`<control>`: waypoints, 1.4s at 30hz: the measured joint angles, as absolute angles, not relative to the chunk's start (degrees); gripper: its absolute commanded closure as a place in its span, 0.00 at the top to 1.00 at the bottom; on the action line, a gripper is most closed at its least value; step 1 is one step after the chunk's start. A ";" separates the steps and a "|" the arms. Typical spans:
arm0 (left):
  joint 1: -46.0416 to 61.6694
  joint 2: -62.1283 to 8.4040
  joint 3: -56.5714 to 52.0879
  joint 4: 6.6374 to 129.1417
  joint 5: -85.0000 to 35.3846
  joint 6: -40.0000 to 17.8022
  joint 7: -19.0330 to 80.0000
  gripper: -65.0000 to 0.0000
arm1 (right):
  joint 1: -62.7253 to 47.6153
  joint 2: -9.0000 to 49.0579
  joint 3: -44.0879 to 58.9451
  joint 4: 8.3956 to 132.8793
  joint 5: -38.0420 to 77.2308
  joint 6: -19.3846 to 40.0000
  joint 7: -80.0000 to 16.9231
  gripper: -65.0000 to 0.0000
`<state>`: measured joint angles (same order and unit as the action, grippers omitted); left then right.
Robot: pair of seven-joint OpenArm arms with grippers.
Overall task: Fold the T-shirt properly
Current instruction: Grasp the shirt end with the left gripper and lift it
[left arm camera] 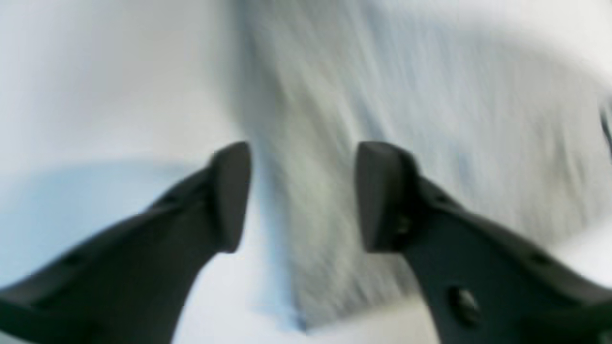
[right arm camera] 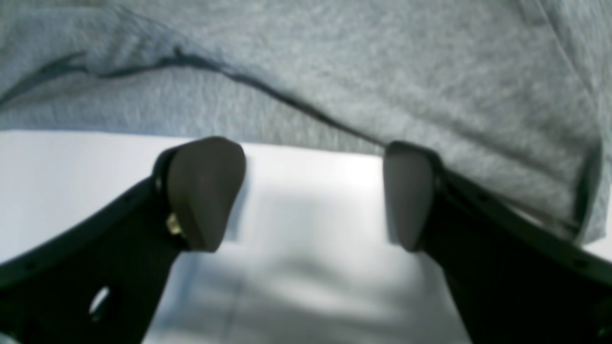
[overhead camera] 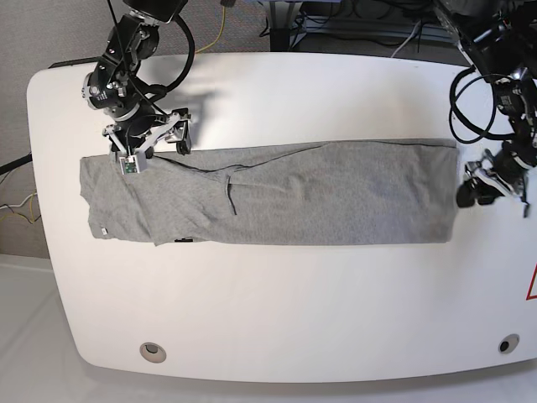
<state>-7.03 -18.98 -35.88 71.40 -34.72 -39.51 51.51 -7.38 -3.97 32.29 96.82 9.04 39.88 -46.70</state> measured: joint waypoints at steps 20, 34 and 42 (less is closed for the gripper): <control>-7.57 -17.72 -31.99 64.97 -34.37 -39.55 43.59 0.67 | -8.80 -3.86 32.51 100.47 9.15 39.90 -47.05 0.73; -6.52 -18.15 -31.62 67.31 -34.46 -39.55 47.42 0.61 | -6.96 -3.92 27.07 97.25 9.06 39.92 -46.63 0.74; -6.79 -18.83 -29.41 64.77 -36.05 -39.66 48.18 0.61 | -6.09 -3.79 27.81 96.55 9.26 39.92 -46.28 0.73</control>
